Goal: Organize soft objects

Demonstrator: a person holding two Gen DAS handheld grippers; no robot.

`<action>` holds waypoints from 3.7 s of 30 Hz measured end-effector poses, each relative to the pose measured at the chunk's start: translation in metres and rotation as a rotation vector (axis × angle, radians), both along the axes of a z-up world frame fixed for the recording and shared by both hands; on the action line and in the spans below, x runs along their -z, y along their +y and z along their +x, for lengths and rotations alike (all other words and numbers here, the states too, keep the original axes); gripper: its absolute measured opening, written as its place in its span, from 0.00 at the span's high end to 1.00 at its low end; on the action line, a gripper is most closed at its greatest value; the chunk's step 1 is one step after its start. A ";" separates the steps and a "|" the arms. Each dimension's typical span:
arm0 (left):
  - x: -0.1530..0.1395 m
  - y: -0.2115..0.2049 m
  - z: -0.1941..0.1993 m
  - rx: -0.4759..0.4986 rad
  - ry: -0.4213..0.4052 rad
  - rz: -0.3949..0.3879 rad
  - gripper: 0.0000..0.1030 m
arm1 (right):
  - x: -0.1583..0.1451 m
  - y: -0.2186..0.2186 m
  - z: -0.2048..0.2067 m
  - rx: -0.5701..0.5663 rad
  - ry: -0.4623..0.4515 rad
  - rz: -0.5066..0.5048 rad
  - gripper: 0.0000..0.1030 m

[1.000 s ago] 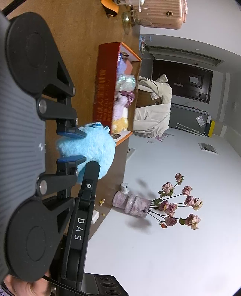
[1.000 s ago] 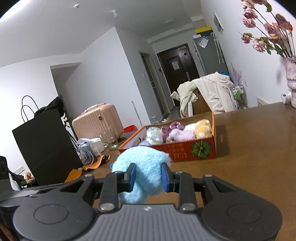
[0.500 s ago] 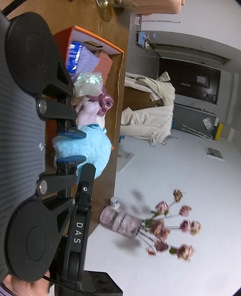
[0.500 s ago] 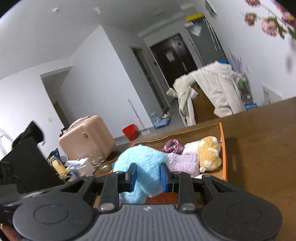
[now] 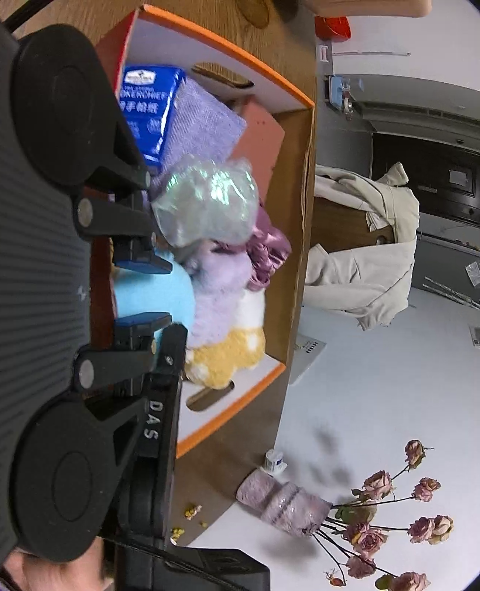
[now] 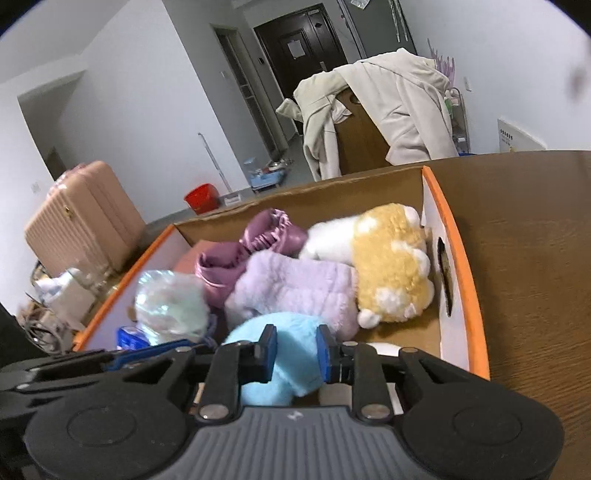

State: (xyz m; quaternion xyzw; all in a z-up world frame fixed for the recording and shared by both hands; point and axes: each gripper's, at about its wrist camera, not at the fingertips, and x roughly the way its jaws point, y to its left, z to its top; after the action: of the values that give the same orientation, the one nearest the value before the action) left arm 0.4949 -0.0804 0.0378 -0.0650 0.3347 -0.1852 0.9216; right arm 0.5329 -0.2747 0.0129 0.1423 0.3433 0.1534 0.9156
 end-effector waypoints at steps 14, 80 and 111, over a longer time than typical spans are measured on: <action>-0.071 0.028 -0.068 -0.087 -0.150 0.091 0.65 | -0.079 -0.031 -0.067 0.019 -0.155 -0.067 0.65; -0.012 0.102 -0.502 -0.260 -0.552 0.138 0.00 | -0.025 0.068 -0.532 0.096 -0.513 -0.222 0.05; -0.012 0.104 -0.503 -0.256 -0.550 0.137 0.00 | -0.022 0.067 -0.528 0.099 -0.497 -0.211 0.05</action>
State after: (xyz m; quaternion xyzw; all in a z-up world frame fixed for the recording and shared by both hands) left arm -0.0078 0.0233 0.0497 0.0079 0.0737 -0.0552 0.9957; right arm 0.0044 -0.2077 0.0351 0.0206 0.1146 0.1018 0.9880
